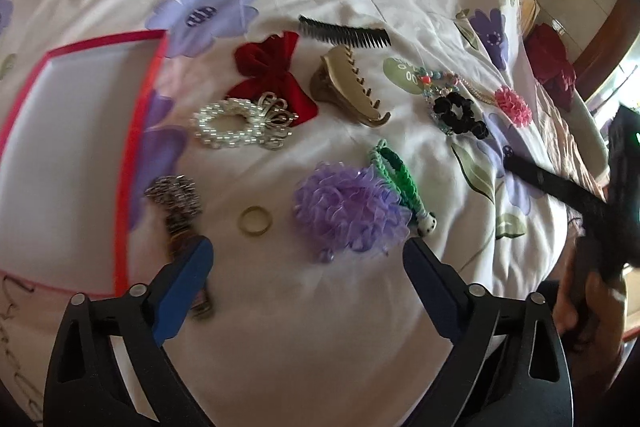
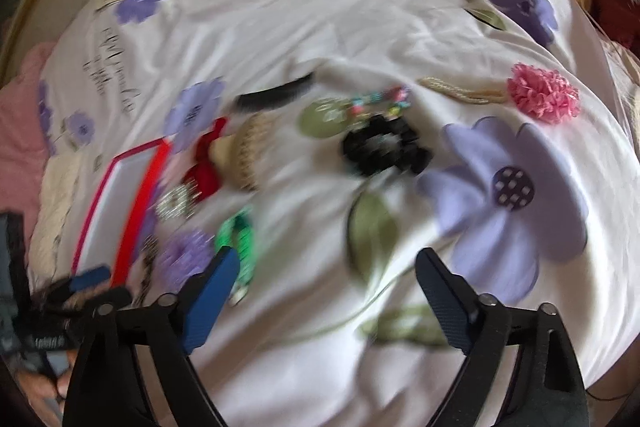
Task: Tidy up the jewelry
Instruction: 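Grasp the purple flower hair tie with left tool while right tool grasps black scrunchie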
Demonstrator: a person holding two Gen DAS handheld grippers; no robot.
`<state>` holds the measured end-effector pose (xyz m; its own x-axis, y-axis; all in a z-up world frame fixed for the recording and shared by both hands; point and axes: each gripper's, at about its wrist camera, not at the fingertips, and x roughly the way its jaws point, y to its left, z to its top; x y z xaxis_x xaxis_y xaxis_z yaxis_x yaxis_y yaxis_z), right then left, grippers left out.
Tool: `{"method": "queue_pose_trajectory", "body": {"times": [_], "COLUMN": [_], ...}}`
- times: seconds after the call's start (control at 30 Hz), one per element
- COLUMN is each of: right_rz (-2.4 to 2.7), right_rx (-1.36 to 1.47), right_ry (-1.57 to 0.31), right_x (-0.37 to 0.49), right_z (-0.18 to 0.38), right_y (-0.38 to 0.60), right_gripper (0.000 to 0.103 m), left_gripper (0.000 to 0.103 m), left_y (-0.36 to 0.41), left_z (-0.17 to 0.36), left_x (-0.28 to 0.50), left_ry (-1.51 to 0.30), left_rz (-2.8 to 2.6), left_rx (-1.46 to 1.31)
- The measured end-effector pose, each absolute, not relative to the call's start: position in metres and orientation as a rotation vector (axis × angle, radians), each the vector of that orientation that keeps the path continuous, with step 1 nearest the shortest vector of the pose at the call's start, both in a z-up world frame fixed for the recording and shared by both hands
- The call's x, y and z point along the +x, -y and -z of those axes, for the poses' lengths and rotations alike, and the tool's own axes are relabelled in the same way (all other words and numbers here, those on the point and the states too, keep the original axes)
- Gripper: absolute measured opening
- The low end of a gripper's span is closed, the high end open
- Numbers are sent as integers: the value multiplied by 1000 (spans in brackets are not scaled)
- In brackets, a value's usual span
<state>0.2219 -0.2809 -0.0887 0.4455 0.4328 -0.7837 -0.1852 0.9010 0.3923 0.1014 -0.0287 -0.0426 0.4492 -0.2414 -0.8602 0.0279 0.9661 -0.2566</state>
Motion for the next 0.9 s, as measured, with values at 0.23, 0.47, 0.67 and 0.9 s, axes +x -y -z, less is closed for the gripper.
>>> {"method": "queue_pose_trajectory", "body": {"times": [0.23,0.47,0.67,0.9], "right_rz": [-280,-238,-280,-406], "right_rx": [267,237,275,334], "right_ry": [-1073,-1160,-1160,-1075], "right_x": [288,330,313,271], "right_z": [107,142,139,99], "right_y": [296,293,292,273], "right_gripper": [73,37,9,8], "left_gripper": [78,36,17,15], "left_y": [39,43,40,12], "left_z": [62,79,69,45], "left_x": [124,134,127,108], "left_ry": [-1153,-1190,-1149,-1084], "left_rz": [218,289,325,311], "left_rx": [-216,-229,-221,-252]}}
